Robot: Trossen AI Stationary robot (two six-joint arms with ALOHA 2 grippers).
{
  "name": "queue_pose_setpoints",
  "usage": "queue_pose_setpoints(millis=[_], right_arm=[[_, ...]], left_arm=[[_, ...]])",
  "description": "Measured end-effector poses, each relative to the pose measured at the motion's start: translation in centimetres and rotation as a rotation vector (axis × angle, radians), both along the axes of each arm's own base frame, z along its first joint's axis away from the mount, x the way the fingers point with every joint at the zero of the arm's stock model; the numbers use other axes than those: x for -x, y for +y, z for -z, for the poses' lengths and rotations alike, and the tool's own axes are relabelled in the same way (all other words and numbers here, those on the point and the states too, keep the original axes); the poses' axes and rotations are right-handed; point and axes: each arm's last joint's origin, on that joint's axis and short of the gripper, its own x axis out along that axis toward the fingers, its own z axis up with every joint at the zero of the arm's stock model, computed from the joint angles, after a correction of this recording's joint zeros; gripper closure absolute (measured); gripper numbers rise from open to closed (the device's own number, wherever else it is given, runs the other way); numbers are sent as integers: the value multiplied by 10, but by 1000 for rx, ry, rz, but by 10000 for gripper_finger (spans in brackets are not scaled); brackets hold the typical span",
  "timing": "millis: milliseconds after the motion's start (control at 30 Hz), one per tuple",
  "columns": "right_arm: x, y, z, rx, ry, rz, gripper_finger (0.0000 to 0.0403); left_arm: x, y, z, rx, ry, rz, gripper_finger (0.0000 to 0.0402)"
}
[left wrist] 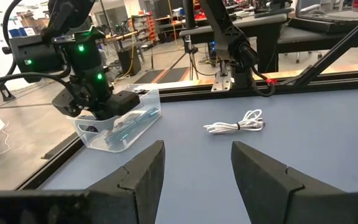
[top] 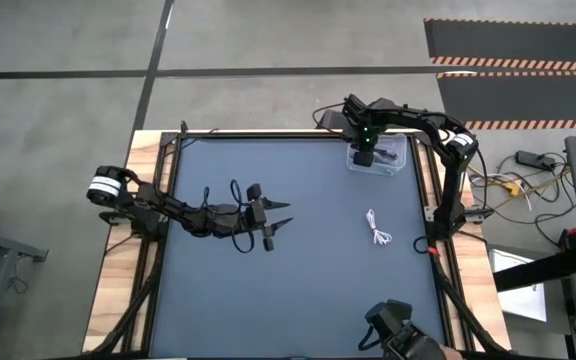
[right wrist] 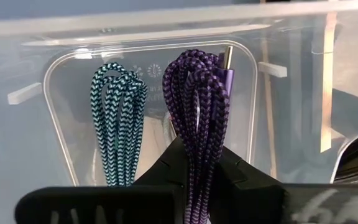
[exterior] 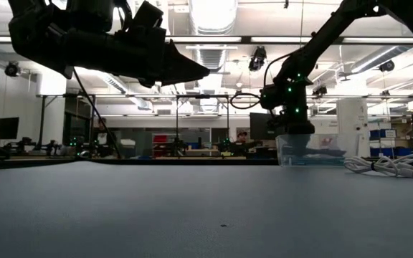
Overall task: Pick and place USB-C Cables
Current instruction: Put the violet charger cable into the bin
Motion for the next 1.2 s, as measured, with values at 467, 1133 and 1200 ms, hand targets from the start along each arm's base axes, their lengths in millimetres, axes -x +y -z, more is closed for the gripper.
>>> queue_pose_setpoints(millis=[467, 1133, 1200], right_arm=[[0, 0, -1, 4, -8, -4, 352], [10, 12, -39, 49, -31, 99, 305], [13, 16, -54, 71, -58, 135, 305]], left_arm=[[0, 0, 0, 0, 0, 0, 231], [0, 0, 0, 0, 0, 0, 231], [0, 0, 0, 0, -1, 0, 231]])
